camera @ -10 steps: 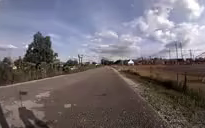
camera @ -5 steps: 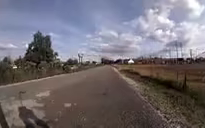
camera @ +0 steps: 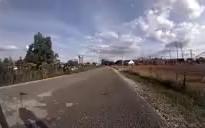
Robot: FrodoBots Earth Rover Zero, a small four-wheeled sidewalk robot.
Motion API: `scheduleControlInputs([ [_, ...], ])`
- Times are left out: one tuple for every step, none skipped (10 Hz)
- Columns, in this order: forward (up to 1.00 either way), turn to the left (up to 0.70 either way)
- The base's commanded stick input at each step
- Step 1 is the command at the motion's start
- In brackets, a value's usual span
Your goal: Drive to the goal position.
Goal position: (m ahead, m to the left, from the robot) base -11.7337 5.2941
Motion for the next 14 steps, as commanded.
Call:
scheduleControlInputs([
  [0.7,0.35],
  [0.7,0.35],
  [0.7,0.35],
  [0.7,0.35],
  [0.7,0.35],
  [0.7,0.25],
  [0.7,0.17],
  [0.7,0.09],
  [0.7,0.02],
  [0.7,0.0],
  [0.36,0.0],
  [0.11,0.0],
  [0.07,0.0],
  [0.05,0.0],
])
